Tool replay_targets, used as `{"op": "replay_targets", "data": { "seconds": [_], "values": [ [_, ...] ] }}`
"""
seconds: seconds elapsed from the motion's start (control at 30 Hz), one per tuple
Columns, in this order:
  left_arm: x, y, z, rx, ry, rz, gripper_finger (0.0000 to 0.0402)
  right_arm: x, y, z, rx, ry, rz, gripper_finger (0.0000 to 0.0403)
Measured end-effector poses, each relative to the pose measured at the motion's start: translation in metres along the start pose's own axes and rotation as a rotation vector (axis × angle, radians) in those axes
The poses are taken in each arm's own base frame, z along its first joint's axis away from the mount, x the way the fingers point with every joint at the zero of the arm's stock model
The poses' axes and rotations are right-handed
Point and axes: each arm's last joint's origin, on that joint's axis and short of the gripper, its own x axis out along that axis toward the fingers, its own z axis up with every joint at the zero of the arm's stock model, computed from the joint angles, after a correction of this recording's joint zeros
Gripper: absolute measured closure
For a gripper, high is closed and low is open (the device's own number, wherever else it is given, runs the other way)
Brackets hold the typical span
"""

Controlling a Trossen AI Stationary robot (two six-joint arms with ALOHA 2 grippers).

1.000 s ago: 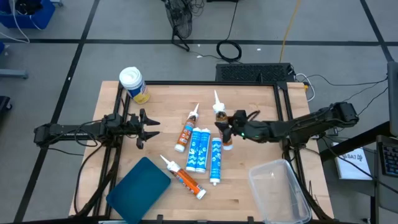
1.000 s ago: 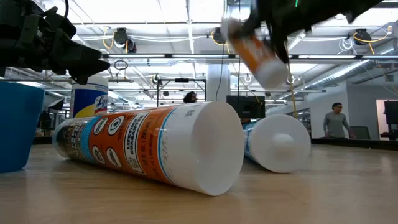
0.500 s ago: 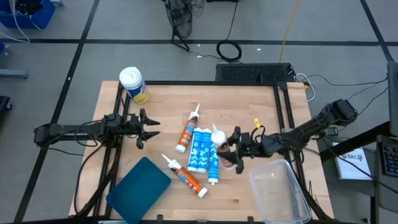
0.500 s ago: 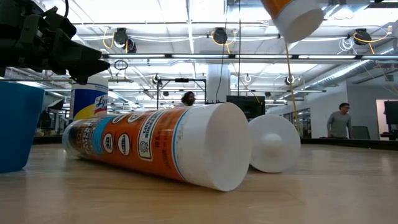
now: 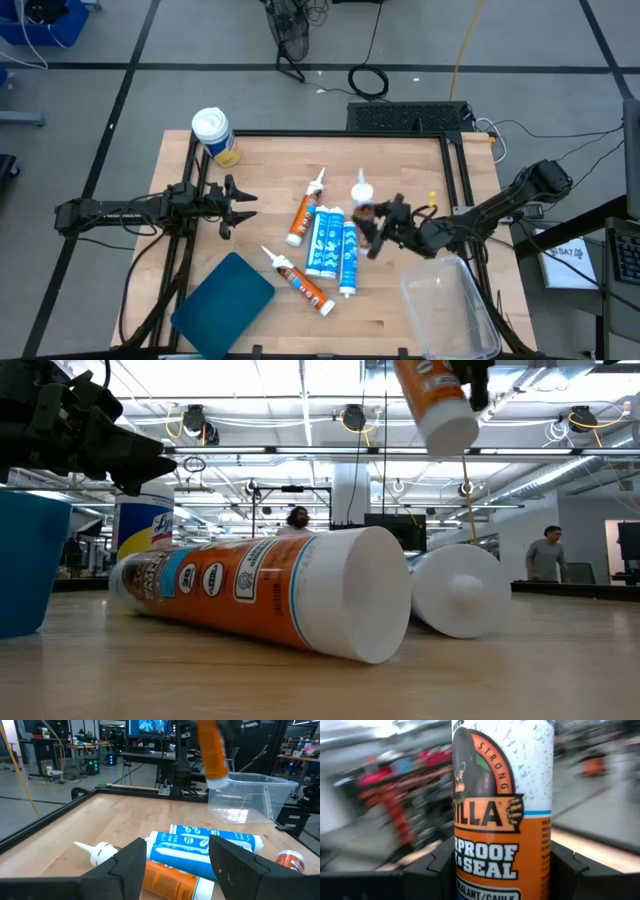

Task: Pick & place silicon tubes, Sealant and Lysol wipes
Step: Put the right orange sealant into the blue bin

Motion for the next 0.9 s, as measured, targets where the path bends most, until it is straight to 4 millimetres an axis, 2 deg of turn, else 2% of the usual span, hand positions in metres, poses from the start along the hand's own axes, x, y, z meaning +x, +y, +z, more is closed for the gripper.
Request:
{"op": "replay_targets", "data": {
  "seconds": [0.23,0.33,0.4,0.5,0.67,0.8,0.9],
  "values": [
    [0.0,0.0,0.0,0.0,0.0,0.0,0.0188,0.007,-0.013,-0.007,0.009,-0.112,-0.42,0.0209],
    [0.0,0.0,0.0,0.0,0.0,0.0,0.0188,0.013,-0.017,-0.014,-0.003,-0.126,-0.49,0.0209],
    [0.0,0.0,0.0,0.0,0.0,0.0,0.0188,0.019,-0.019,-0.02,-0.012,-0.111,-0.467,0.0209],
    [0.0,0.0,0.0,0.0,0.0,0.0,0.0188,0.031,-0.02,-0.025,-0.012,-0.047,-0.291,0.0209],
    [0.0,0.0,0.0,0.0,0.0,0.0,0.0188,0.049,-0.019,-0.028,0.04,0.056,0.148,0.0209],
    [0.0,0.0,0.0,0.0,-0.001,0.0,0.0188,0.055,-0.015,-0.03,0.073,0.1,0.436,0.0209],
    [0.0,0.0,0.0,0.0,0.0,-0.001,0.0188,0.056,-0.013,-0.032,0.086,0.14,0.576,0.0209]
  ]
}}
